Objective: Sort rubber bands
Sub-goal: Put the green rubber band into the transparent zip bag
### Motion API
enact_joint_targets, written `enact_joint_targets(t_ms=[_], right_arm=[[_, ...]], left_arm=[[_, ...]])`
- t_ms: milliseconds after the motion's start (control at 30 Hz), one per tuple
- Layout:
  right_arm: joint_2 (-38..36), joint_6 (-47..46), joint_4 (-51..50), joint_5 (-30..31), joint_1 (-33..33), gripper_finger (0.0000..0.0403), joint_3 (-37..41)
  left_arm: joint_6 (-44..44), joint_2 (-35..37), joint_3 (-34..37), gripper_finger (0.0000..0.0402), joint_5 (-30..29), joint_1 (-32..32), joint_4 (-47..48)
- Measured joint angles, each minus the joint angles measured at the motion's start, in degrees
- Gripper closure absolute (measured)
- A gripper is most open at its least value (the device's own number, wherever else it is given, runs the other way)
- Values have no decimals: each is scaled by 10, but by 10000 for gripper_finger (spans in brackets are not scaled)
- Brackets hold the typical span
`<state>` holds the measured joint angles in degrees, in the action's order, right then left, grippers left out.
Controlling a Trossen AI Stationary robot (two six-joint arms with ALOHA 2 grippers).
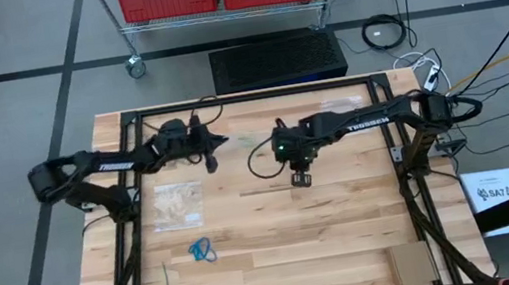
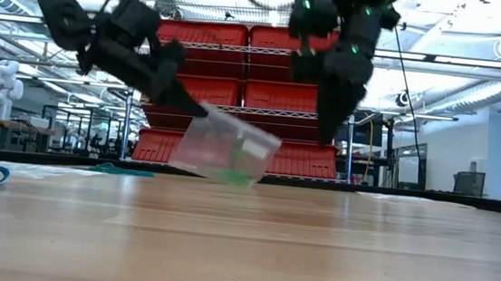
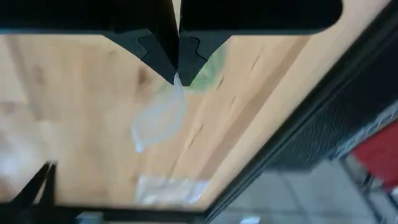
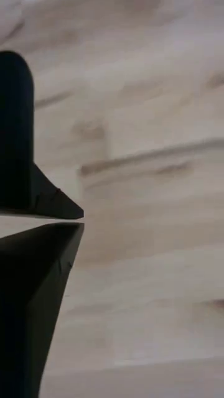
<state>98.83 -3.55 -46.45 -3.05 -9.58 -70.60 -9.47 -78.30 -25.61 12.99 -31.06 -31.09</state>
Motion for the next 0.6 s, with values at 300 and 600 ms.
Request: enact_joint_targets(t_ms=[300,600], right_arm=[[-46,-17,0,20,-53,349,80],[-56,-9,-70,193,-81,221,156]], left_arm=[[-14,-68,0,339,-4,-35,-81],[0,-35,0,229,-4,-34,-87]])
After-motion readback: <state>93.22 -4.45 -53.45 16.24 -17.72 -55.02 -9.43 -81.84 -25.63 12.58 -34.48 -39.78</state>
